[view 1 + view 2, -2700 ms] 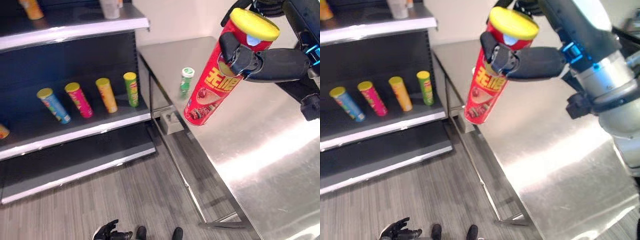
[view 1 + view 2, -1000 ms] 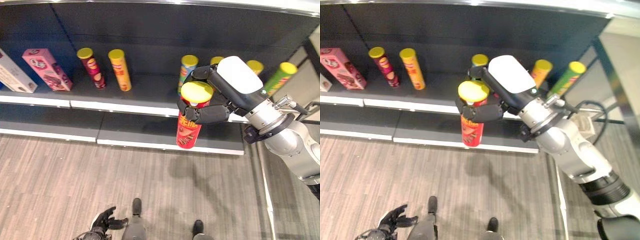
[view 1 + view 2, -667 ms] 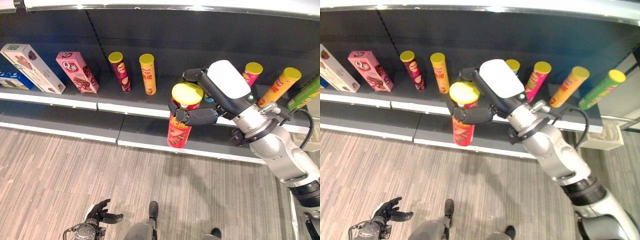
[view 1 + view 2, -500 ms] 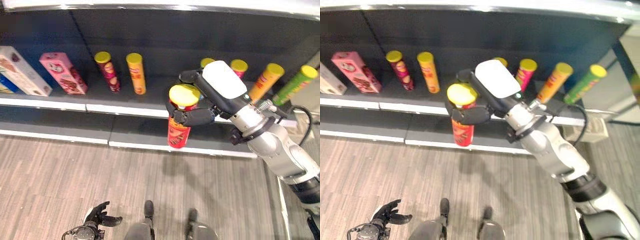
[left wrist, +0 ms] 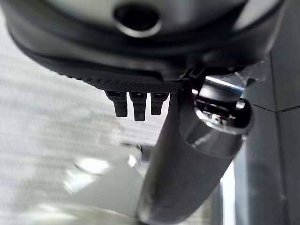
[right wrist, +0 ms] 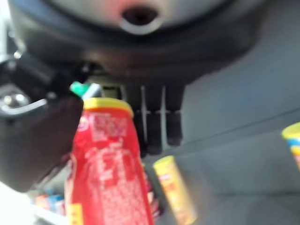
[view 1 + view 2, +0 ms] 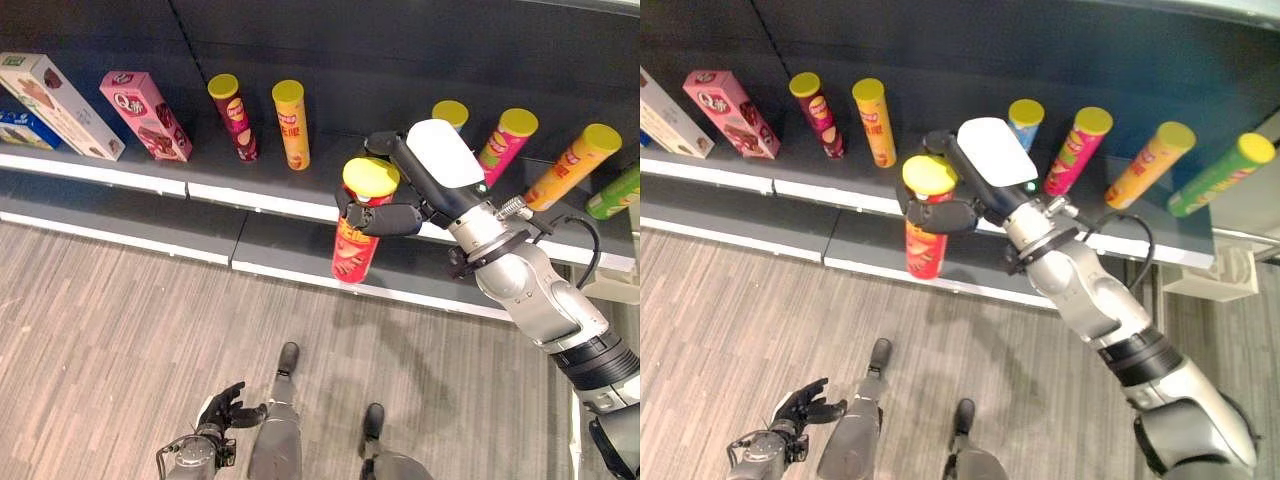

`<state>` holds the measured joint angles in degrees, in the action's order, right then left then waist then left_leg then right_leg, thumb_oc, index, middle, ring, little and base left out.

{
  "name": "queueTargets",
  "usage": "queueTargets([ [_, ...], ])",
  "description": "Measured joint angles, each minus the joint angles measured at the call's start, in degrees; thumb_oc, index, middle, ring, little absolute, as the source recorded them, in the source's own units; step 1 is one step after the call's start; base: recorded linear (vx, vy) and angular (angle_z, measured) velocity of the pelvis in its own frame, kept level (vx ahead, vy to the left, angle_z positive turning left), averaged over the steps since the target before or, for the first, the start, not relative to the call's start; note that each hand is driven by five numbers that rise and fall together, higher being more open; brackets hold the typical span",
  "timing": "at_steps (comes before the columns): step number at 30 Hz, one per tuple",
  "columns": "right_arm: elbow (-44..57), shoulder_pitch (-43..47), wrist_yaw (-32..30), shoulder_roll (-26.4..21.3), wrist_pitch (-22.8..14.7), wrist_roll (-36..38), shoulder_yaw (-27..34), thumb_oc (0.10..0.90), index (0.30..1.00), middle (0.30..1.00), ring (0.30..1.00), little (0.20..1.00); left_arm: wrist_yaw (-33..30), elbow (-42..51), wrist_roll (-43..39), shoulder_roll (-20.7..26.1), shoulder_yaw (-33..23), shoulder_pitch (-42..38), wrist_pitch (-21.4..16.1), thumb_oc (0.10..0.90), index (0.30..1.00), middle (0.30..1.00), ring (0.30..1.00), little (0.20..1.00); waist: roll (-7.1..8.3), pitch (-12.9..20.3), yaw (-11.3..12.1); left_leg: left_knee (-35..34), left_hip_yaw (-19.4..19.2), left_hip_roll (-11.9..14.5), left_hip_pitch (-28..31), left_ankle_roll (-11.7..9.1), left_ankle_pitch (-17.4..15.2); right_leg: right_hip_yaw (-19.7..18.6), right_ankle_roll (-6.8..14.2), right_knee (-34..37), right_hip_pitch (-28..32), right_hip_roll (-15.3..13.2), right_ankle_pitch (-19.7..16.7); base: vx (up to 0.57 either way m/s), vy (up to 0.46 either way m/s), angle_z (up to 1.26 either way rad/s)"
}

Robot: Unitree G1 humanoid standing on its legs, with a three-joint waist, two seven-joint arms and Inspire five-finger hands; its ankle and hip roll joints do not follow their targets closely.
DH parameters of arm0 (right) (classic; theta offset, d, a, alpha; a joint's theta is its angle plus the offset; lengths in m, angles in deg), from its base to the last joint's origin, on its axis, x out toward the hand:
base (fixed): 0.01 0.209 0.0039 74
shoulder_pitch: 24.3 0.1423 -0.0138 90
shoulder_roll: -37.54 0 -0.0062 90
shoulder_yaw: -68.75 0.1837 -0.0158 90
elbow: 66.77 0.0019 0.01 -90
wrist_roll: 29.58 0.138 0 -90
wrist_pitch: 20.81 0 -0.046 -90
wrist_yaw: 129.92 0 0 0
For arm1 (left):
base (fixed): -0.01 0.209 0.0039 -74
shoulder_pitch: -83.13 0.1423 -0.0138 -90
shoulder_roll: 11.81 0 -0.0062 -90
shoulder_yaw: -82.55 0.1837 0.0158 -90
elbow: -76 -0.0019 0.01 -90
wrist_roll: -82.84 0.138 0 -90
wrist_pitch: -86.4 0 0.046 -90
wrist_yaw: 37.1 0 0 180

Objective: Put the goods on the table back onto the shelves and tidy them up.

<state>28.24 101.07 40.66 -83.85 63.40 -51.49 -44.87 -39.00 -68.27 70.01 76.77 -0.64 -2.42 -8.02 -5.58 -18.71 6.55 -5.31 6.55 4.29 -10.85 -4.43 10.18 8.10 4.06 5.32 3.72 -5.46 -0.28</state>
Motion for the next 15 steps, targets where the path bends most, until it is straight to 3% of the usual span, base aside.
queueTargets([
  [1,0.8,0.0,-1.0,1.1,0.5,0.0,0.8,0.4,0.3,0.3,0.3,0.3,0.0,-0.1,0.1,0.1,0.0,0.3,0.8,0.8,0.9,0.9,0.9,0.9,0.46,0.0,-1.1,0.1,-2.4,-4.3,0.3,3.0,1.8,-0.6,1.3,-0.6,-0.4,-4.2,-0.4,0.1,0.335,-0.59],
  [2,0.7,0.0,-1.0,1.2,1.3,0.0,0.7,0.4,0.3,0.3,0.3,0.3,-0.2,0.6,0.1,0.6,-0.1,-0.4,0.7,0.8,0.9,0.9,0.9,0.9,0.35,0.1,-0.7,0.2,-3.7,-7.4,1.0,4.4,1.4,-0.7,1.6,-2.7,-1.0,-7.7,-0.2,0.02,0.213,-0.29],
  [3,0.0,1.7,-0.9,0.2,1.5,-0.2,0.2,0.4,0.3,0.3,0.3,0.3,-0.5,1.5,0.1,3.0,-0.2,-3.7,-0.3,0.8,0.9,0.9,0.9,0.9,0.38,0.0,1.5,0.2,-4.0,-9.2,0.6,4.5,1.4,-2.6,5.1,-2.4,-2.5,-8.8,-1.5,0.0,0.215,-0.07],
  [5,-1.5,7.4,-0.9,0.3,1.6,-1.1,-1.5,0.4,0.3,0.3,0.3,0.3,-1.6,2.2,-0.1,5.3,-0.1,-7.9,-0.5,0.8,0.9,0.9,0.9,0.9,1.32,-0.5,2.7,0.2,-4.2,-11.1,0.4,4.7,1.2,-3.6,8.0,-0.7,-2.7,-9.0,-4.9,-0.01,0.113,0.05],
  [7,-3.2,11.1,-2.4,1.8,1.6,-3.3,-1.7,0.4,0.3,0.3,0.3,0.3,-1.9,4.5,-0.1,5.5,1.1,-8.1,-0.9,0.8,0.9,0.9,0.9,0.9,2.44,-1.2,3.7,0.2,-4.6,-11.2,-0.2,5.1,0.8,-3.7,8.3,0.4,-3.3,-9.2,-6.3,-0.05,0.058,-0.13],
  [8,-6.2,15.2,-4.8,4.0,1.7,-5.3,-1.8,0.4,0.3,0.3,0.3,0.3,-2.6,5.1,-0.3,5.6,2.5,-8.4,-0.9,0.8,0.9,0.9,0.9,0.9,3.94,-2.3,4.1,0.2,-4.9,-10.9,-2.3,6.1,0.1,-3.6,9.5,0.4,-5.5,-9.0,-4.6,-0.06,-0.028,-0.1],
  [10,-12.7,16.0,-7.4,3.8,4.3,-9.4,-1.2,0.4,0.3,0.3,0.3,0.3,-2.6,6.3,-0.5,4.2,4.5,-8.6,-0.9,0.8,0.9,0.9,0.9,0.9,4.96,-5.3,5.3,0.2,-4.5,-9.9,-4.5,6.0,0.5,-3.3,8.0,0.4,-7.4,-7.7,-2.1,-0.05,-0.063,-0.04],
  [12,-14.2,14.8,-8.6,3.4,5.9,-11.4,-0.6,0.4,0.3,0.3,0.3,0.3,-2.8,6.0,-0.5,4.2,4.3,-8.2,-1.0,0.8,0.9,0.9,0.9,0.9,4.8,-7.1,5.2,0.2,-4.1,-8.7,-6.2,4.6,1.2,-2.3,6.3,0.0,-8.6,-6.7,-0.8,0.0,-0.048,0.03],
  [15,-13.7,10.7,-9.2,3.3,6.1,-12.1,-0.6,0.4,0.3,0.3,0.3,0.3,-2.9,5.8,-0.5,4.2,3.8,-5.3,-0.9,0.8,0.9,0.9,0.9,0.9,4.3,-7.4,5.0,0.2,-3.7,-7.2,-6.2,4.2,1.5,-2.2,5.8,0.0,-8.6,-5.0,-0.9,0.0,-0.041,0.0],
])
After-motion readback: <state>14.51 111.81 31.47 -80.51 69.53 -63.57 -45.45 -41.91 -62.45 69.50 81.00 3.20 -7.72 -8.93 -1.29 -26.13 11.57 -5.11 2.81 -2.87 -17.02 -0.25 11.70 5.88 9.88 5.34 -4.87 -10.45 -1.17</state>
